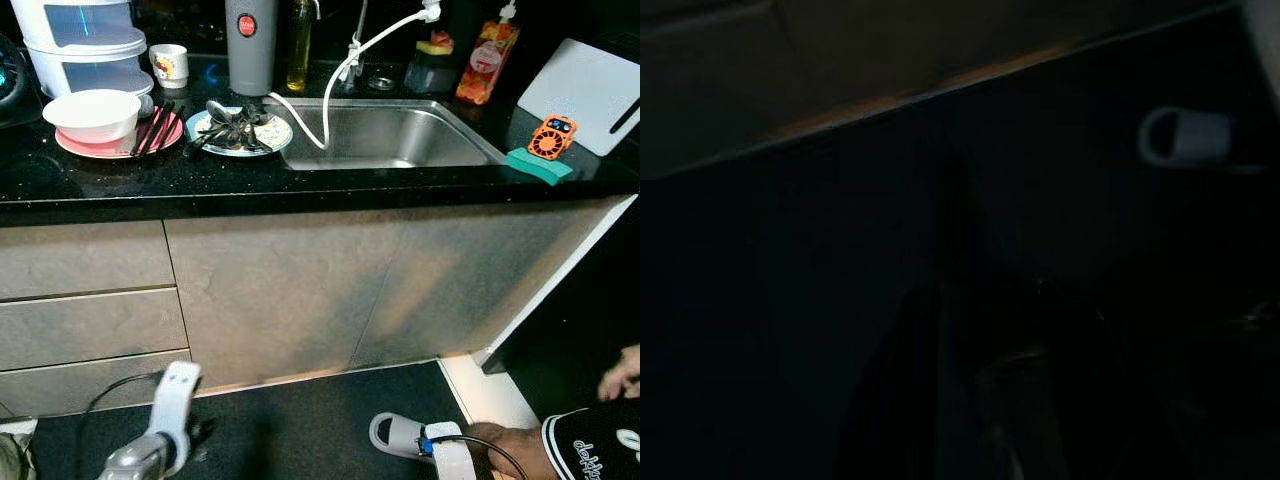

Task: Kitchen organization

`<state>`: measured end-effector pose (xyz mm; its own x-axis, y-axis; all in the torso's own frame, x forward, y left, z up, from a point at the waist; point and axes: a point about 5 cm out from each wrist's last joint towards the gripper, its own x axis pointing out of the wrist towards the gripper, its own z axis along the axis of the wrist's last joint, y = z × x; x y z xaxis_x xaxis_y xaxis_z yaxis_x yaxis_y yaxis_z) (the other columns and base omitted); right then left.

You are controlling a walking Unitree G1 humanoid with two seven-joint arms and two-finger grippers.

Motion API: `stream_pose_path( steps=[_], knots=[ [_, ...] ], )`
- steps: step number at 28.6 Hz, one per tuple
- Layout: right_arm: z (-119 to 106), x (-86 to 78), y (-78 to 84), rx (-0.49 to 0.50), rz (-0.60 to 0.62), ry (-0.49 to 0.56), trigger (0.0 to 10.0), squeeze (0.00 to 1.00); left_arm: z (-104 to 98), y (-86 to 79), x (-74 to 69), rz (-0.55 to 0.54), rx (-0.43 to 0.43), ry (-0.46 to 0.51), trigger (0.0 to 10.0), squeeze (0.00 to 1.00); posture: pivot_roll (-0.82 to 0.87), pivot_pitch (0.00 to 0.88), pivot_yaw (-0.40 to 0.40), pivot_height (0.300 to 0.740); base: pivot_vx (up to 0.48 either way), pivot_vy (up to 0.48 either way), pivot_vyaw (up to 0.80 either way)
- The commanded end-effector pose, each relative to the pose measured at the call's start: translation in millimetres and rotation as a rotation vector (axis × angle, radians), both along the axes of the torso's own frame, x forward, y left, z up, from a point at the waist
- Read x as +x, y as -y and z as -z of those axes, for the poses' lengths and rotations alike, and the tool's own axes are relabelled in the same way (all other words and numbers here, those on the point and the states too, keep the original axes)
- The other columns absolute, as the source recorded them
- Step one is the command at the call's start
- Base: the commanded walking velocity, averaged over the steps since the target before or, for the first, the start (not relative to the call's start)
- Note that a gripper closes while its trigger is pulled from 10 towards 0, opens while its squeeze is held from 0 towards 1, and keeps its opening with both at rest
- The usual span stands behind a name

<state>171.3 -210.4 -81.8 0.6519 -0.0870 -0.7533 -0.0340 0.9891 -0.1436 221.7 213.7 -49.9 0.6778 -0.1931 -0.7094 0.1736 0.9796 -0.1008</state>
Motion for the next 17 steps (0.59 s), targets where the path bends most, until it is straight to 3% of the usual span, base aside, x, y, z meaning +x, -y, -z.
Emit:
stream_pose_path(
  steps=[1,3,6,9,11,12,17],
  knots=[
    [-6.9,9.5,6.5,0.011,0.049,0.063,10.0,0.0,0.5,7.5,1.0,-0.03,-0.061,-0.022,10.0,0.0,0.07,0.044,-0.075,0.74,0.0,0.0,0.0],
    [-9.5,13.1,8.5,0.018,0.069,0.086,10.0,0.0,-1.1,8.9,2.8,-0.015,-0.064,-0.011,10.0,0.0,0.07,0.044,-0.075,0.74,0.0,0.0,0.0],
    [-24.9,31.7,19.6,0.053,0.172,0.22,10.0,0.0,-26.1,19.6,30.5,0.093,-0.08,0.162,10.0,0.0,0.07,0.042,-0.075,0.74,0.0,0.0,0.0],
    [-29.9,36.6,22.7,0.056,0.192,0.262,10.0,0.0,-32.9,21.7,37.4,0.108,-0.07,0.198,10.0,0.0,0.06,0.044,-0.073,0.74,0.0,0.0,0.0],
    [-47.7,49.3,31.8,0.043,0.235,0.408,10.0,0.0,-58.9,28.7,55.8,0.14,-0.054,0.317,10.0,0.0,0.05,0.051,-0.065,0.74,0.0,0.0,0.0],
    [-47.7,49.3,31.8,0.043,0.235,0.408,10.0,0.0,-58.9,28.7,55.8,0.14,-0.054,0.317,10.0,0.0,0.05,0.051,-0.065,0.74,0.0,0.0,0.0],
    [-67.6,45.5,35.5,-0.011,0.239,0.572,10.0,0.0,-100.8,38.3,67.8,0.195,-0.111,0.434,10.0,0.0,0.05,0.059,-0.063,0.74,0.0,0.0,0.0]
  ],
)
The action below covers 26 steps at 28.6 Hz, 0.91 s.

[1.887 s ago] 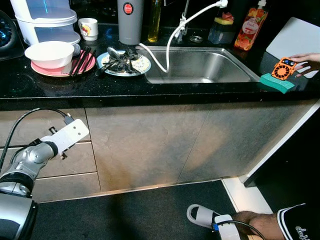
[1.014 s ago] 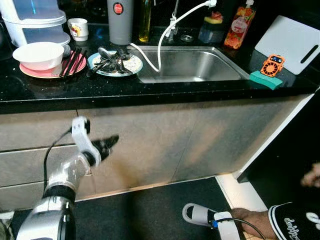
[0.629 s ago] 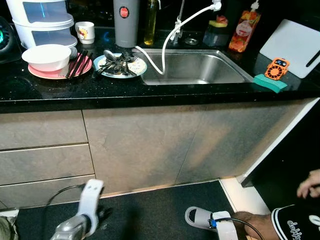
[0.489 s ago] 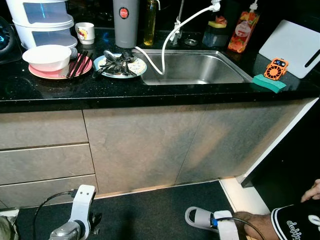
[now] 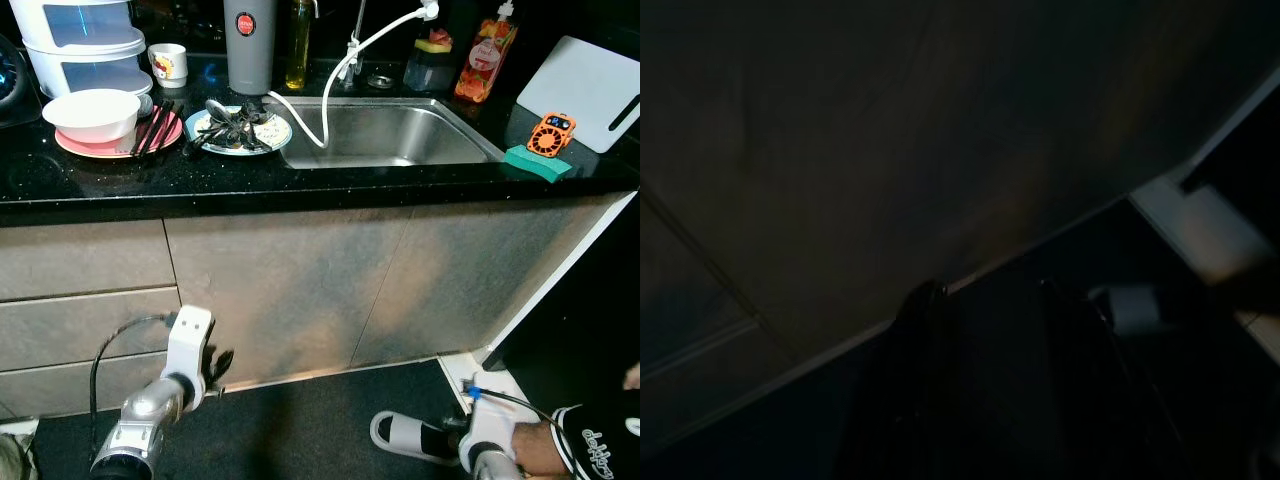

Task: Kitchen organization

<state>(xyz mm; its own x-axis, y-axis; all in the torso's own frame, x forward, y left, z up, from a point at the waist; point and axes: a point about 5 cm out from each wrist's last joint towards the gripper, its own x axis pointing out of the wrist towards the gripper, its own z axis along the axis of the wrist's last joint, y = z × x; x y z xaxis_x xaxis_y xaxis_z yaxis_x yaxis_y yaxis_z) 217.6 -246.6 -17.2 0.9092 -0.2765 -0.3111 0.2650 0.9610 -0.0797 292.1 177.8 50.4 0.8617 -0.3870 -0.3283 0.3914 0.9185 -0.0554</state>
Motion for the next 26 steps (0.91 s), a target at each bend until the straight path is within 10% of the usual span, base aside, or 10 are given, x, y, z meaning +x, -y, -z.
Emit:
stream_pose_path(
  steps=[1,8,11,23,26],
  knots=[
    [-8.0,-1.2,-1.7,-0.026,0.004,0.052,10.0,0.0,-6.8,2.7,-1.7,0.016,-0.029,0.002,10.0,0.0,0.05,0.059,-0.063,0.74,0.0,0.0,0.0],
    [-88.3,24.1,-9.4,-0.128,0.006,0.37,10.0,0.0,-59.8,4.1,9.9,0.046,0.054,0.25,10.0,0.0,0.03,0.068,-0.064,0.74,0.0,0.0,0.0],
    [-157.0,46.5,-8.0,-0.162,0.013,0.583,10.0,0.0,-103.4,12.6,17.2,0.064,0.047,0.387,10.0,0.0,0.03,0.061,-0.06,0.74,0.0,0.0,0.0],
    [-242.6,89.5,-48.7,-0.094,-0.163,0.706,10.0,0.0,-183.3,8.4,46.4,-0.146,-0.017,0.57,10.0,0.0,0.05,0.032,-0.054,0.74,0.0,0.0,0.0],
    [-270.6,98.0,-60.7,-0.05,-0.19,0.819,10.0,0.0,-207.3,3.2,49.3,-0.188,0.099,0.687,10.0,0.0,0.06,0.027,-0.054,0.74,0.0,0.0,0.0]
  ],
)
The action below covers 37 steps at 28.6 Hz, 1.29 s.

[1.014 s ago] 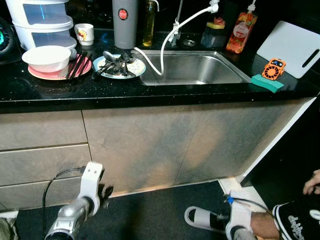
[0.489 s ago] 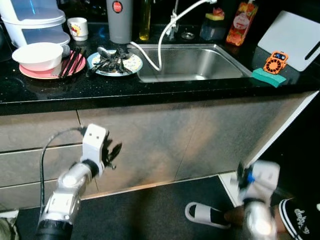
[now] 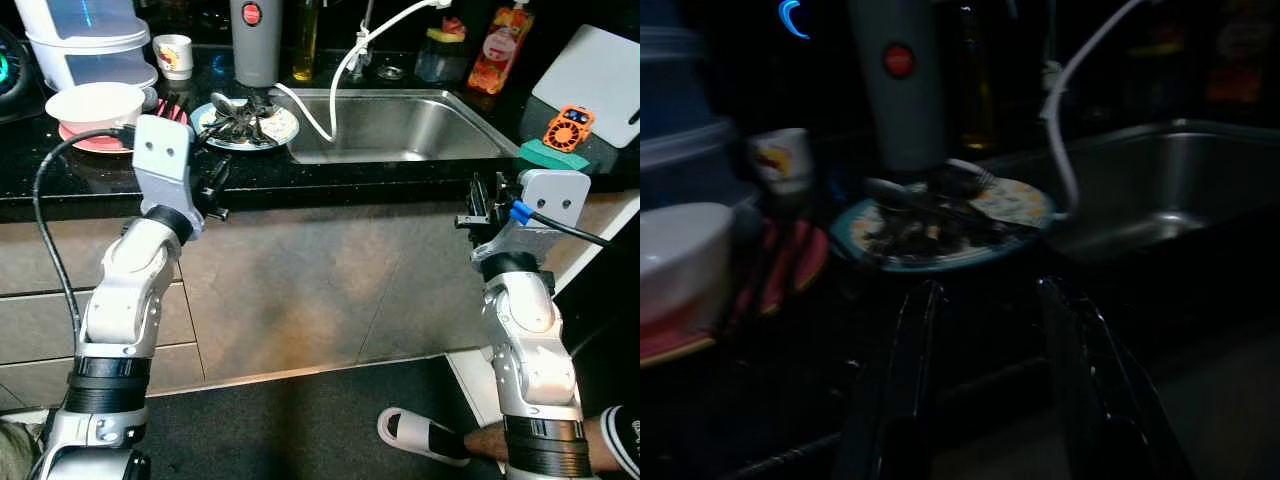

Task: Kitchen organization

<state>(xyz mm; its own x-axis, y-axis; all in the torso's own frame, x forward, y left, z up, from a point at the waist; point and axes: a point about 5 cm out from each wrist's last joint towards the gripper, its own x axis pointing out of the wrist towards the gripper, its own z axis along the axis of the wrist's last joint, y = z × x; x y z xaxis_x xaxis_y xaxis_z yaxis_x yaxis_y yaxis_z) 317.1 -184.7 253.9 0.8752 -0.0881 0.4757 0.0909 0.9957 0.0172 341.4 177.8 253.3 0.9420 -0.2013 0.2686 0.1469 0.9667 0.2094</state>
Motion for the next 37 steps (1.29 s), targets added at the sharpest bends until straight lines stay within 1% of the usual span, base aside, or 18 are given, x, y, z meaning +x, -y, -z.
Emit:
stream_pose_path(
  steps=[1,2,3,4,8,12,13,15,16,18,19,21,24,27,29,31,34,37],
  knots=[
    [-5.9,2.0,-6.9,0.011,-0.027,0.026,10.0,0.0,-12.7,-3.9,2.7,-0.018,0.01,0.035,10.0,0.0,0.06,0.008,-0.048,0.74,0.0,0.0,0.0],
    [-5.2,4.1,-10.4,0.02,-0.045,0.019,10.0,0.0,-15.4,-7.3,4.3,-0.026,-0.018,0.031,10.0,0.0,0.07,0.002,-0.051,0.74,0.0,0.0,0.0],
    [-5.2,4.1,-10.4,0.02,-0.045,0.019,10.0,0.0,-15.4,-7.3,4.3,-0.026,-0.018,0.031,10.0,0.0,0.07,0.002,-0.051,0.74,0.0,0.0,0.0],
    [-3.1,6.1,-15.6,0.044,-0.075,-0.004,10.0,0.0,-18.0,-11.1,6.2,-0.04,-0.049,0.025,10.0,0.0,0.08,0.006,-0.057,0.74,0.0,0.0,0.0],
    [-3.3,5.7,-21.7,0.103,-0.119,-0.013,10.0,0.0,-15.7,-15.6,5.8,-0.076,-0.043,0.024,10.0,0.0,0.08,0.006,-0.055,0.74,0.0,0.0,0.0],
    [-1.1,6.1,-24.6,0.114,-0.139,-0.023,10.0,0.0,-1.9,-4.1,1.0,-0.032,-0.039,0.006,10.0,0.0,0.08,0.0,-0.046,0.74,0.0,0.0,0.0],
    [-1.1,6.1,-24.6,0.114,-0.139,-0.023,10.0,0.0,-1.9,-4.1,1.0,-0.032,-0.039,0.006,10.0,0.0,0.08,0.0,-0.046,0.74,0.0,0.0,0.0],
    [11.7,6.2,-30.8,0.071,-0.191,-0.067,10.0,0.0,7.3,5.7,-1.8,0.017,-0.026,0.0,10.0,0.0,0.08,0.0,-0.046,0.74,0.0,0.0,0.0],
    [11.7,6.2,-30.8,0.071,-0.191,-0.067,10.0,0.0,7.3,5.7,-1.8,0.017,-0.026,0.0,10.0,0.0,0.08,0.0,-0.046,0.74,0.0,0.0,0.0],
    [29.9,6.6,-35.4,0.017,-0.232,-0.146,10.0,0.0,19.5,12.1,-5.7,0.048,-0.03,-0.017,10.0,0.0,0.08,0.0,-0.047,0.74,0.0,0.0,0.0],
    [36.9,6.5,-35.1,0.0,-0.23,-0.172,10.0,0.0,24.4,13.8,-8.0,0.058,-0.031,-0.024,10.0,0.0,0.08,0.0,-0.047,0.74,0.0,0.0,0.0],
    [44.6,5.3,-28.9,0.012,-0.196,-0.201,10.0,0.0,30.6,16.7,-12.7,0.07,-0.054,-0.034,10.0,0.0,0.07,0.0,-0.05,0.74,0.0,0.0,0.0],
    [39.2,3.7,-18.8,0.067,-0.163,-0.175,10.0,0.0,28.4,19.0,-12.8,0.068,-0.074,-0.03,10.0,0.0,0.07,0.0,-0.049,0.74,0.0,0.0,0.0],
    [32.2,4.7,-15.9,0.087,-0.153,-0.145,10.0,0.0,25.4,20.4,-9.8,0.068,-0.066,-0.025,10.0,0.0,0.07,0.0,-0.049,0.74,0.0,0.0,0.0],
    [25.1,6.9,-17.1,0.08,-0.163,-0.116,10.0,0.0,23.0,22.7,-6.9,0.078,-0.047,-0.015,10.0,0.0,0.07,0.0,-0.047,0.74,0.0,0.0,0.0],
    [21.9,8.1,-18.6,0.066,-0.169,-0.102,10.0,0.0,21.5,24.4,-6.0,0.084,-0.053,-0.006,10.0,0.0,0.07,0.0,-0.046,0.74,0.0,0.0,0.0],
    [17.9,9.0,-18.0,0.068,-0.161,-0.08,10.0,0.0,18.8,29.6,-6.6,0.101,-0.063,0.009,10.0,0.0,0.07,0.0,-0.05,0.74,0.0,0.0,0.0],
    [17.1,8.6,-15.9,0.08,-0.148,-0.072,10.0,0.0,19.7,32.4,-8.8,0.103,-0.051,0.018,10.0,0.0,0.07,0.0,-0.053,0.74,0.0,0.0,0.0]
  ],
)
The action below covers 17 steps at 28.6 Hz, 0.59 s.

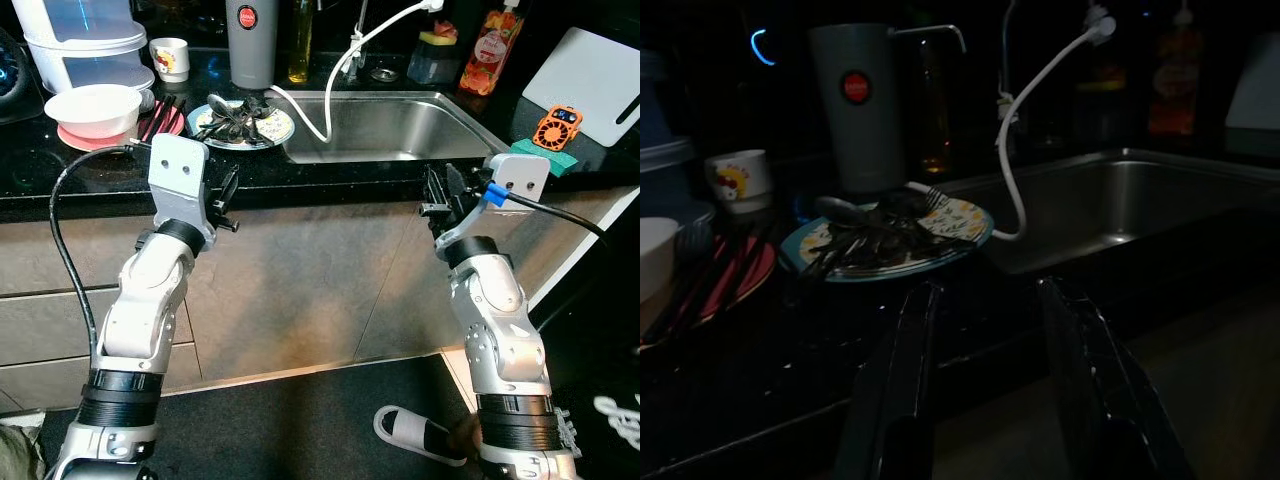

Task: Kitchen organization

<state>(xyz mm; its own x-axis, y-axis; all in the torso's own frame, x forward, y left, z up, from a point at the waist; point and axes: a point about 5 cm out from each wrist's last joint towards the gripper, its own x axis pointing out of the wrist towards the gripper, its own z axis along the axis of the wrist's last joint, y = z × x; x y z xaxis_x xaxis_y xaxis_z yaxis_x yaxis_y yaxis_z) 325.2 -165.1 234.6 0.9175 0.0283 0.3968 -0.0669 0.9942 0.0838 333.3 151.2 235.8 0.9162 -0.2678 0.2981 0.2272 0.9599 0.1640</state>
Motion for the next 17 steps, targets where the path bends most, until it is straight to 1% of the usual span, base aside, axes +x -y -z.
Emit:
stream_pose_path(
  steps=[1,3,4,8,10,12,17],
  knots=[
    [-2.2,0.4,3.7,0.013,0.016,0.012,10.0,0.0,2.2,5.8,-0.6,0.016,0.0,0.0,10.0,0.0,0.07,0.0,-0.053,0.74,0.0,0.0,0.0],
    [-1.5,0.3,6.4,0.015,0.026,0.009,10.0,0.0,3.8,5.9,-1.2,0.012,0.003,-0.002,10.0,0.0,0.07,0.0,-0.052,0.74,0.0,0.0,0.0],
    [-2.5,0.4,11.0,0.017,0.044,0.012,10.0,0.0,2.3,6.2,-0.1,0.005,0.007,0.008,10.0,0.0,0.07,0.0,-0.053,0.74,0.0,0.0,0.0],
    [-4.0,0.5,15.0,0.012,0.06,0.021,10.0,0.0,-1.7,3.9,3.1,-0.026,0.017,0.025,10.0,0.0,0.06,0.0,-0.051,0.74,0.0,0.0,0.0],
    [-2.7,-0.2,17.7,0.013,0.073,0.024,10.0,0.0,-4.7,-2.4,3.5,-0.075,0.026,0.053,10.0,0.0,0.06,0.0,-0.051,0.74,0.0,0.0,0.0],
    [-2.6,-2.0,19.3,0.013,0.082,0.028,10.0,0.0,-6.8,-9.0,3.6,-0.109,0.011,0.059,10.0,0.0,0.06,0.0,-0.048,0.74,0.0,0.0,0.0],
    [-0.7,-3.9,20.1,-0.001,0.085,0.029,10.0,0.0,-7.5,-16.4,3.6,-0.14,0.008,0.062,10.0,0.0,0.06,0.0,-0.049,0.74,0.0,0.0,0.0]
  ],
)
